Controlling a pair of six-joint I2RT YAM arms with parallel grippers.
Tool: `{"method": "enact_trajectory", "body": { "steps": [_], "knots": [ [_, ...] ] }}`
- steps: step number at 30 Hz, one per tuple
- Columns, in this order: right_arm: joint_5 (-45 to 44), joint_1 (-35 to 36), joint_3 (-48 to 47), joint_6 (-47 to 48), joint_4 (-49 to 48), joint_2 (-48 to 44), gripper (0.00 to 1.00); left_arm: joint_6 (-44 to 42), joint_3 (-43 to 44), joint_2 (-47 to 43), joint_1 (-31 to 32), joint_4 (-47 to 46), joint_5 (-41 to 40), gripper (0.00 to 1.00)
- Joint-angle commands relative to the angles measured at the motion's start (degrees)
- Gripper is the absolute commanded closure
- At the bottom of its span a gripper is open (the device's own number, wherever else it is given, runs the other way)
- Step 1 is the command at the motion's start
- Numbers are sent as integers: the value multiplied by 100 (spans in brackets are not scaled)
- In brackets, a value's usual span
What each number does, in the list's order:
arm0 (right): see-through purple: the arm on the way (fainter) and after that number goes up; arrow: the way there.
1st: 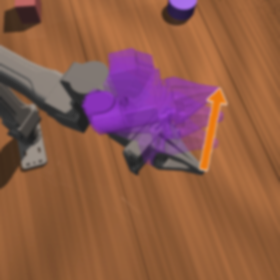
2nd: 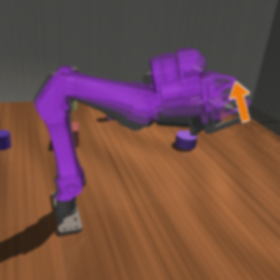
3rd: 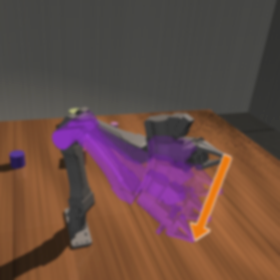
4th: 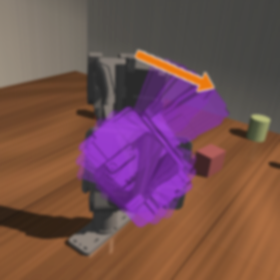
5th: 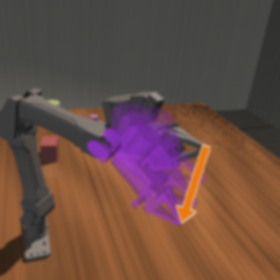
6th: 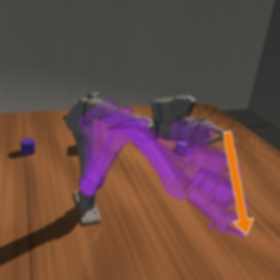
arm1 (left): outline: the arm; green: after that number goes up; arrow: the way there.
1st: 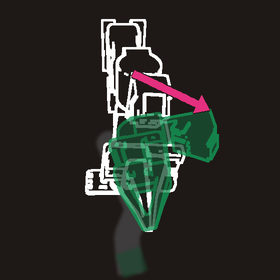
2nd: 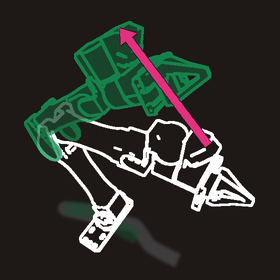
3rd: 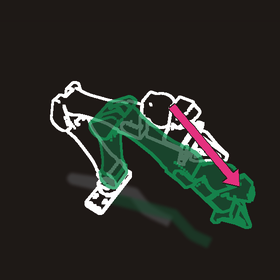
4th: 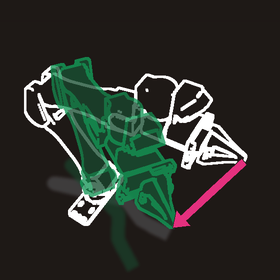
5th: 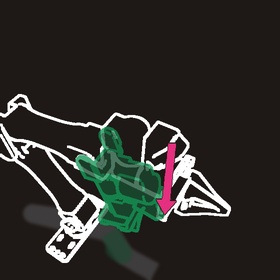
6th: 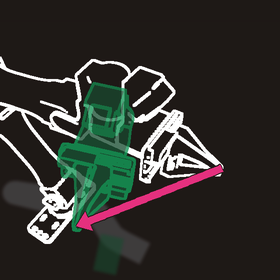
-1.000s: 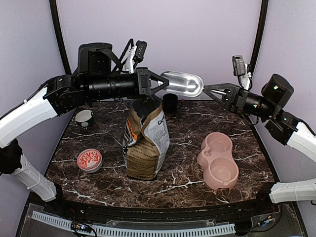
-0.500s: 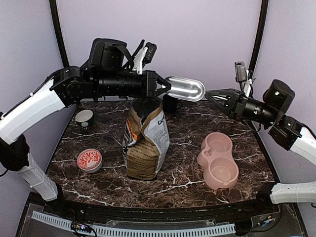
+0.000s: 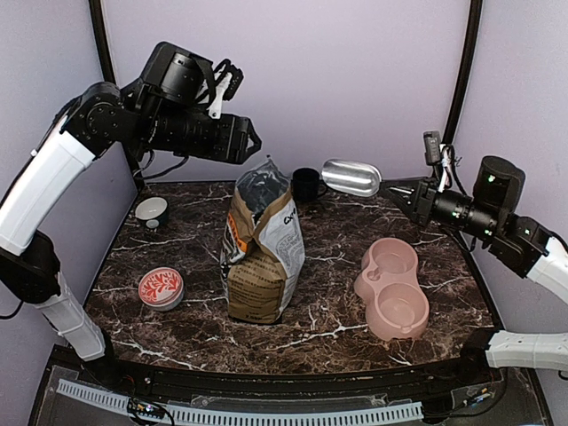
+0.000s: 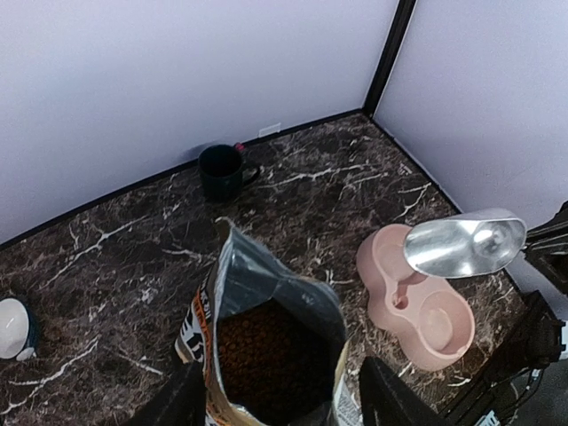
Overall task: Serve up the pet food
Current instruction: Adjust the pet food bag at the center of the board.
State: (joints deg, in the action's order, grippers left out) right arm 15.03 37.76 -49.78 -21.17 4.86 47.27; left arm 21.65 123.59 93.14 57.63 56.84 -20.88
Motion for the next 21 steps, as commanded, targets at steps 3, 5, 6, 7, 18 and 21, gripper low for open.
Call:
{"method": "enact_trajectory", "body": {
  "steps": [3, 5, 6, 7, 18, 21],
  "knots": [
    [-402, -9, 172, 161, 101, -203, 100, 182, 349, 441, -523, 1250, 335, 41],
    [-466, -14, 200, 190, 140, -238, 100, 197, 390, 560, -560, 1321, 404, 42],
    [-492, -14, 209, 210, 167, -255, 100, 216, 400, 623, -586, 1355, 456, 42],
    [-518, -13, 225, 222, 196, -268, 100, 241, 413, 681, -619, 1396, 498, 43],
    [-657, -14, 279, 350, 424, -396, 100, 559, 503, 1168, -744, 1894, 364, 53],
    [-696, -12, 307, 375, 495, -464, 100, 619, 346, 1156, -744, 1929, 278, 55]
  ]
}}
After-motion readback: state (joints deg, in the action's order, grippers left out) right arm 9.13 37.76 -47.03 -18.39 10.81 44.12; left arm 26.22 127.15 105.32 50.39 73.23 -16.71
